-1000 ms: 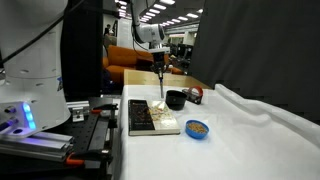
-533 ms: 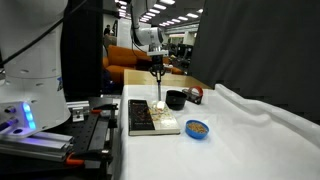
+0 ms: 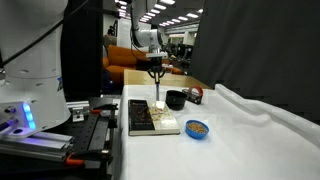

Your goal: Take the marker from the cup and put it on the table

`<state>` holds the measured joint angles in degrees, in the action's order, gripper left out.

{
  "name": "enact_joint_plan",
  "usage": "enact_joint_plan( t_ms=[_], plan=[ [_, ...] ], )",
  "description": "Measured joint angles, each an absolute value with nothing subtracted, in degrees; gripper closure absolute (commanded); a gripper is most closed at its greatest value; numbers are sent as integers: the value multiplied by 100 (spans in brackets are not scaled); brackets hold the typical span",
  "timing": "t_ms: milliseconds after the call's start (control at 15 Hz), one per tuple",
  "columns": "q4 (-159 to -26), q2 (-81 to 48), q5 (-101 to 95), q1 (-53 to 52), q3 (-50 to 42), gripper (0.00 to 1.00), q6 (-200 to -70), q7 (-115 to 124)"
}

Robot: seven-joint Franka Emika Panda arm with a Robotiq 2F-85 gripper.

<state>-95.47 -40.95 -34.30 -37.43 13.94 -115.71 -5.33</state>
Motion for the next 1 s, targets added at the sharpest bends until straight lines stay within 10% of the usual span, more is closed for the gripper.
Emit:
enact_joint_plan(
  t_ms=[200, 1000],
  plan=[
    [-9546, -4098, -3418, -3752, 1395, 57, -11571, -533],
    [-9545, -4098, -3416, -3752, 1395, 57, -11571, -533]
  ],
)
